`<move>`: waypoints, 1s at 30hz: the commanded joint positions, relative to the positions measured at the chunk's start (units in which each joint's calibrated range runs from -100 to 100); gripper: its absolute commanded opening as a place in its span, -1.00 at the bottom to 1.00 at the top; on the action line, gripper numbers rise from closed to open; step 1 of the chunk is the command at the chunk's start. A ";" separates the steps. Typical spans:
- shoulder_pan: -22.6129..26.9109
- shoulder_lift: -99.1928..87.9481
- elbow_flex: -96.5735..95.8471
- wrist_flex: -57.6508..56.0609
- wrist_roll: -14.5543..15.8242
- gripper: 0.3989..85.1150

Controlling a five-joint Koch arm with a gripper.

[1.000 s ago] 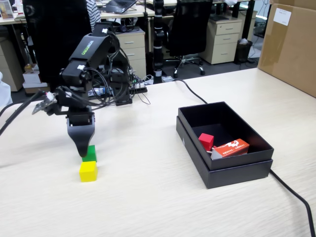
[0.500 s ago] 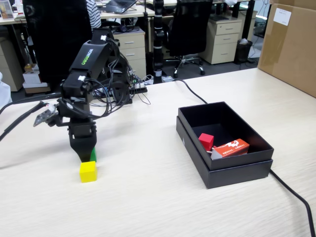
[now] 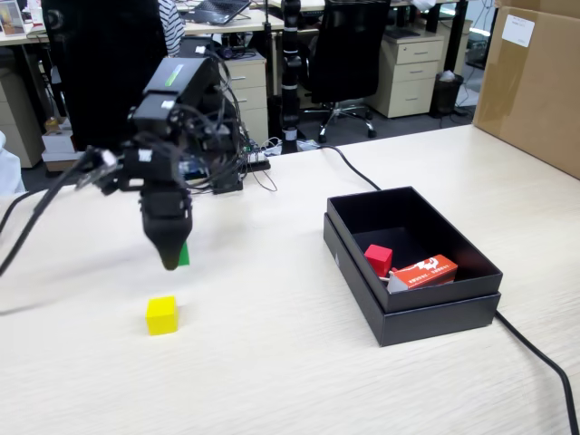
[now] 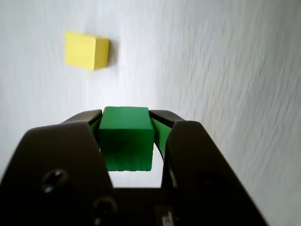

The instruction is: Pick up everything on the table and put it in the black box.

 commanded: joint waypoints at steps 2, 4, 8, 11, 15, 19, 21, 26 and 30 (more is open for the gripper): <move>6.84 -17.70 0.40 1.02 3.57 -0.99; 10.45 -21.14 0.03 1.02 5.47 -0.99; 20.51 -21.25 3.03 0.93 11.82 -0.99; 23.39 -16.43 5.56 0.84 13.72 -0.99; 27.69 3.30 19.07 0.84 16.26 -0.99; 28.42 12.60 24.97 -0.11 16.56 -0.99; 28.96 18.79 27.87 -0.19 16.56 -0.99; 29.40 32.10 30.59 -0.28 17.19 -0.99; 29.40 35.66 30.32 -0.19 17.34 -0.99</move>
